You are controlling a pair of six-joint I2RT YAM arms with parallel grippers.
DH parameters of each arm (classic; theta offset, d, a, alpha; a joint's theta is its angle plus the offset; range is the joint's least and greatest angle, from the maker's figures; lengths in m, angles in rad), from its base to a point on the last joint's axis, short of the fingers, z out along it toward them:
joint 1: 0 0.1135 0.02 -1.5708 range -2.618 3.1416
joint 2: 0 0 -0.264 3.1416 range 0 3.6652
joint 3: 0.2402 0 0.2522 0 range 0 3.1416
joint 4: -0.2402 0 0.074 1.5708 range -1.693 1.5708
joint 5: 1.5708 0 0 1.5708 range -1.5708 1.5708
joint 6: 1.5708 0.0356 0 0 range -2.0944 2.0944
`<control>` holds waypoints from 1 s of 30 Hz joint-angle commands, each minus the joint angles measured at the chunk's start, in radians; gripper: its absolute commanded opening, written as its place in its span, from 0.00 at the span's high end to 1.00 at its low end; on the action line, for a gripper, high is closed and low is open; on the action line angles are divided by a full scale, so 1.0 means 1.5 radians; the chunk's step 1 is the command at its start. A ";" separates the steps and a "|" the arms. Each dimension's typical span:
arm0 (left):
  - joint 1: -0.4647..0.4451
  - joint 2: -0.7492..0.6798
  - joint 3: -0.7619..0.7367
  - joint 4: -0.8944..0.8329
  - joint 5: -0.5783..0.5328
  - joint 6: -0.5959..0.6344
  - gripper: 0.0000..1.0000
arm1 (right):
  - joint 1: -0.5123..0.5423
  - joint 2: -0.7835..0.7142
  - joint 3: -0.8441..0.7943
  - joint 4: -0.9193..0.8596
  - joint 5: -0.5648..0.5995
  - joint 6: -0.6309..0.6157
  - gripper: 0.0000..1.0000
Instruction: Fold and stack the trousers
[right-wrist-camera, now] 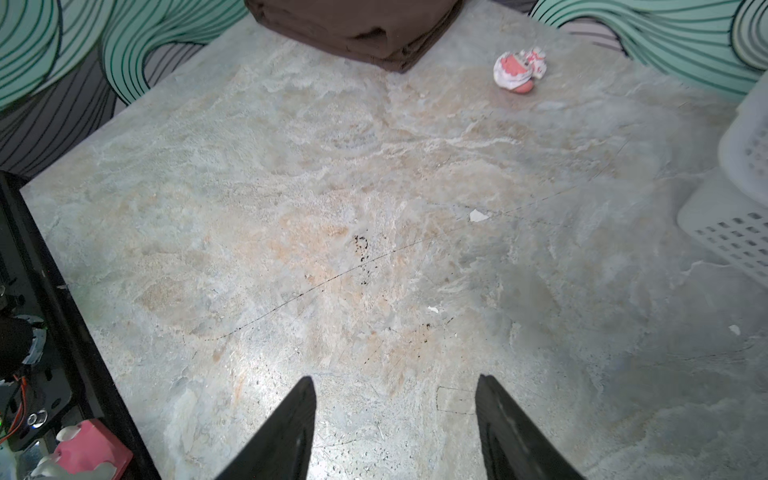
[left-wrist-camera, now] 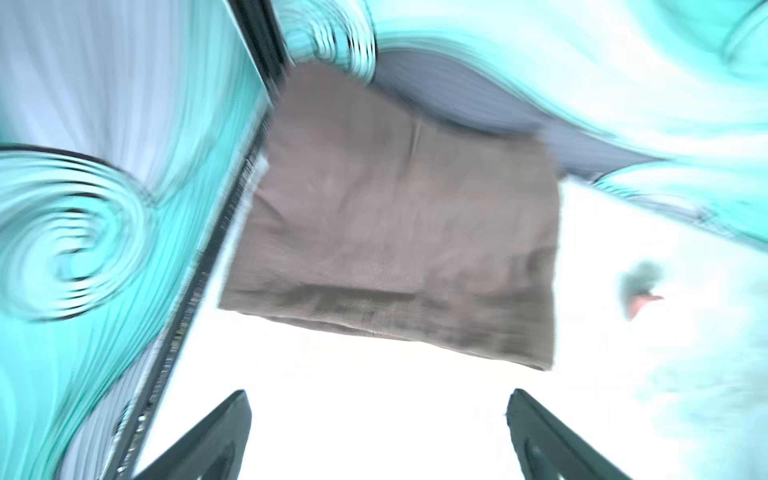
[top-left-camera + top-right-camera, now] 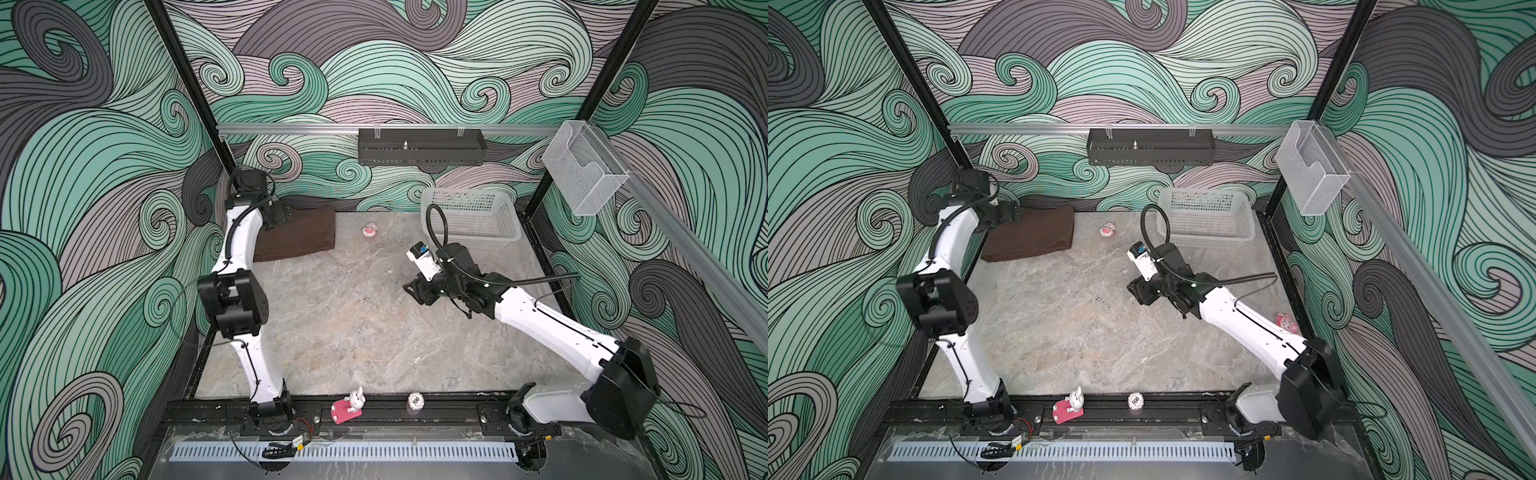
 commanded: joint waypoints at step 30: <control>0.009 -0.579 -0.902 0.512 -0.188 -0.154 0.01 | -0.371 -0.038 -0.403 0.536 0.355 0.054 0.01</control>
